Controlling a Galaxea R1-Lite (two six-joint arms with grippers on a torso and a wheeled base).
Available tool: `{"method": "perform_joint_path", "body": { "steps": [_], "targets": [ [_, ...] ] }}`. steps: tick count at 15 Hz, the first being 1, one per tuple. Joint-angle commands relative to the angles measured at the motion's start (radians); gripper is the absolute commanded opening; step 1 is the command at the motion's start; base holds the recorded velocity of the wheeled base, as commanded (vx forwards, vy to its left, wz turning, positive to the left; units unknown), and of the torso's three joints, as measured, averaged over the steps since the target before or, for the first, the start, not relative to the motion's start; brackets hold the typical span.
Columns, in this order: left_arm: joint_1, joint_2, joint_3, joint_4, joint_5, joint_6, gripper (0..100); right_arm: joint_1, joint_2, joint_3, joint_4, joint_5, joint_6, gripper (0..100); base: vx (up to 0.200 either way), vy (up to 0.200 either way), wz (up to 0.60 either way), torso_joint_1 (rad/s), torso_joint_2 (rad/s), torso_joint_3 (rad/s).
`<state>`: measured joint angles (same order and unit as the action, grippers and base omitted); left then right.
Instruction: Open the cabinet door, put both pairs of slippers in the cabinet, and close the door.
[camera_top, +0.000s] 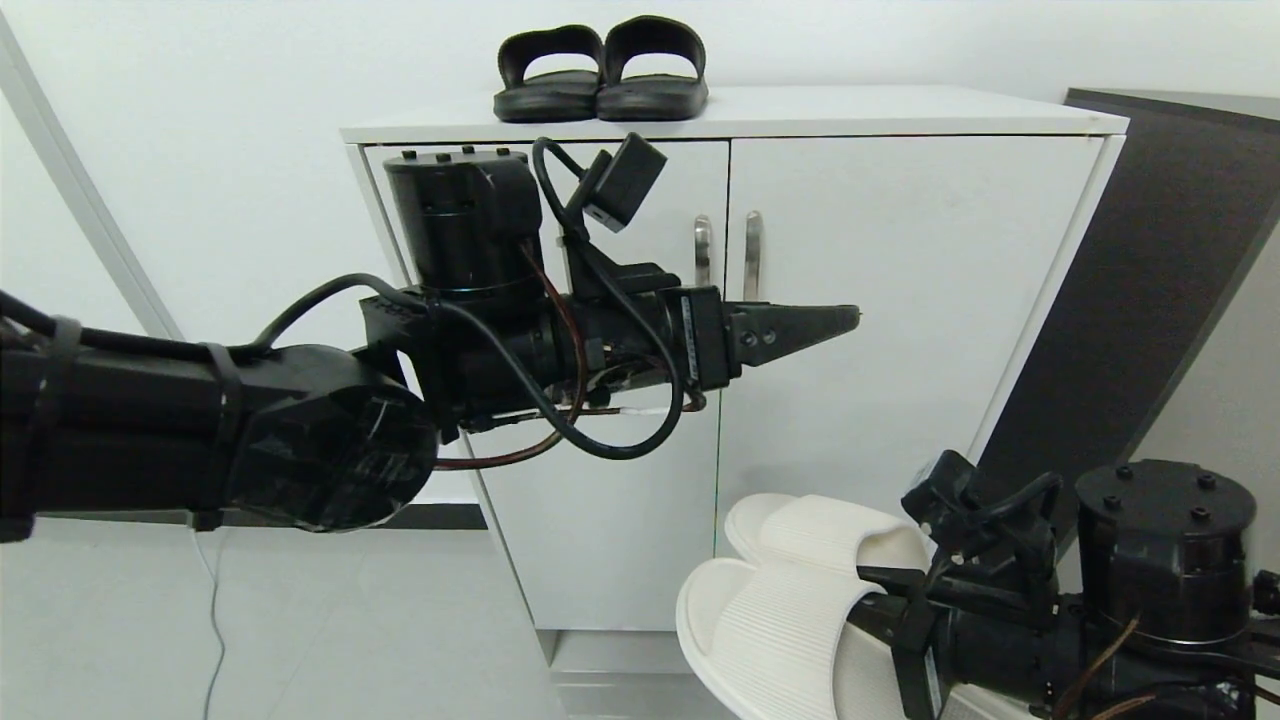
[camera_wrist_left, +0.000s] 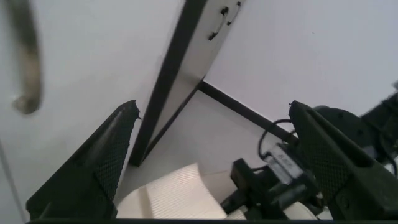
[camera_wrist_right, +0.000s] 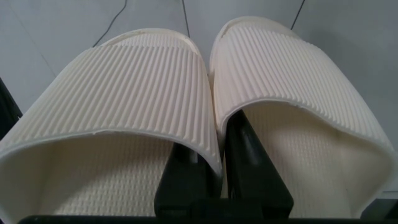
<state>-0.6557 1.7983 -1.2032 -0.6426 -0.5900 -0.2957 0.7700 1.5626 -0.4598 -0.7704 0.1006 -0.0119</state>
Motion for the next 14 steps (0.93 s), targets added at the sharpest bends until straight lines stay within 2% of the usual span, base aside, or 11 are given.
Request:
{"method": "perform_joint_path", "body": {
  "steps": [1,7,10,14],
  "targets": [
    [0.024,0.030,-0.022,0.003,-0.002,-0.002,100,-0.003,-0.004,0.001,0.000,0.001,0.001,0,0.000,0.000,0.00,0.000,0.00,0.000],
    [0.068,0.065,-0.093,0.029,0.007,-0.017,100,-0.001,0.002,0.000,0.000,0.002,0.000,0,0.000,0.000,0.00,0.000,0.00,0.000],
    [0.070,0.095,-0.134,0.044,0.044,-0.019,100,0.000,0.004,0.000,0.000,0.002,0.000,0,0.000,0.000,0.00,0.000,0.00,0.000],
    [0.068,0.105,-0.171,0.077,0.053,-0.017,100,-0.001,0.002,0.001,0.000,0.001,0.000,0,0.000,0.000,0.00,0.000,0.00,0.000]
  ]
}}
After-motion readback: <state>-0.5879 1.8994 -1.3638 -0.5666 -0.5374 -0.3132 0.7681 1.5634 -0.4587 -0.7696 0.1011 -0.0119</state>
